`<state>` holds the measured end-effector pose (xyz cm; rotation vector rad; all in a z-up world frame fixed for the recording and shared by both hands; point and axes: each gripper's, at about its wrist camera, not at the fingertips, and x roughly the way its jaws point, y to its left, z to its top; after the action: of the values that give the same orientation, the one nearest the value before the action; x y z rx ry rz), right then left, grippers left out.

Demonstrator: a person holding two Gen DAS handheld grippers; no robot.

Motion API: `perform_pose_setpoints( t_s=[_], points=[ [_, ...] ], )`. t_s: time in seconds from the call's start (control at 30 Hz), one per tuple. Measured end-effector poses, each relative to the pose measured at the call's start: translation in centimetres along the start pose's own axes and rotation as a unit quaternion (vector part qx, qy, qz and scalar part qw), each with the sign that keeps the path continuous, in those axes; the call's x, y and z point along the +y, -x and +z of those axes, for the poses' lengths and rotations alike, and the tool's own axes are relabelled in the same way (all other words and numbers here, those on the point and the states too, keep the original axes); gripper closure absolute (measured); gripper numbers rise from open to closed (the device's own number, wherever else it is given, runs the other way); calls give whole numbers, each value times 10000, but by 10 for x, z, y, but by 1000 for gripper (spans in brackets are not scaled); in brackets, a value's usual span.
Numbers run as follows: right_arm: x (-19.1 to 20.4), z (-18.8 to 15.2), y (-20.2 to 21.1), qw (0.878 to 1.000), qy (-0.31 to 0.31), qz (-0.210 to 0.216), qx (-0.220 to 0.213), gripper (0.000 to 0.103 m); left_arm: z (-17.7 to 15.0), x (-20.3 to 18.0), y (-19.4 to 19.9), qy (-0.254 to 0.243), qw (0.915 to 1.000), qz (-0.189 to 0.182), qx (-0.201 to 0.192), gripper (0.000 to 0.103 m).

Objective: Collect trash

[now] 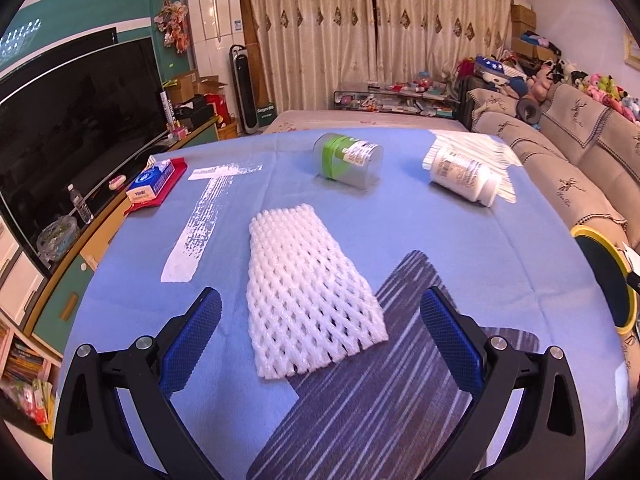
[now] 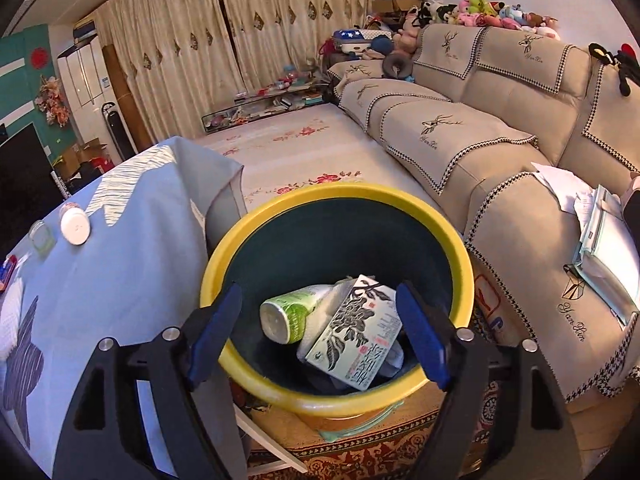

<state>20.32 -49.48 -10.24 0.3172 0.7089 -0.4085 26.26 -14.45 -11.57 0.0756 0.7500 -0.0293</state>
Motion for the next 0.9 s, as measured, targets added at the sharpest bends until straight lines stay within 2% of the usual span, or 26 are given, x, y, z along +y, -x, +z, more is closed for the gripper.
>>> perform_pose_setpoints(
  t_s=[0.3, 0.53, 0.83, 0.9],
  points=[
    [3, -9, -1, 9998, -64, 162, 130, 27, 14, 12, -52, 296, 9978, 301, 504, 5],
    [6, -15, -5, 9993, -81, 281, 223, 27, 14, 13, -71, 313, 9963, 285, 752, 7],
    [1, -16, 3, 9990, -168, 375, 168, 27, 13, 9, -75, 286, 9964, 196, 780, 28],
    [0, -16, 5, 9989, -193, 393, 151, 27, 12, 7, -73, 287, 9965, 132, 778, 37]
  ],
)
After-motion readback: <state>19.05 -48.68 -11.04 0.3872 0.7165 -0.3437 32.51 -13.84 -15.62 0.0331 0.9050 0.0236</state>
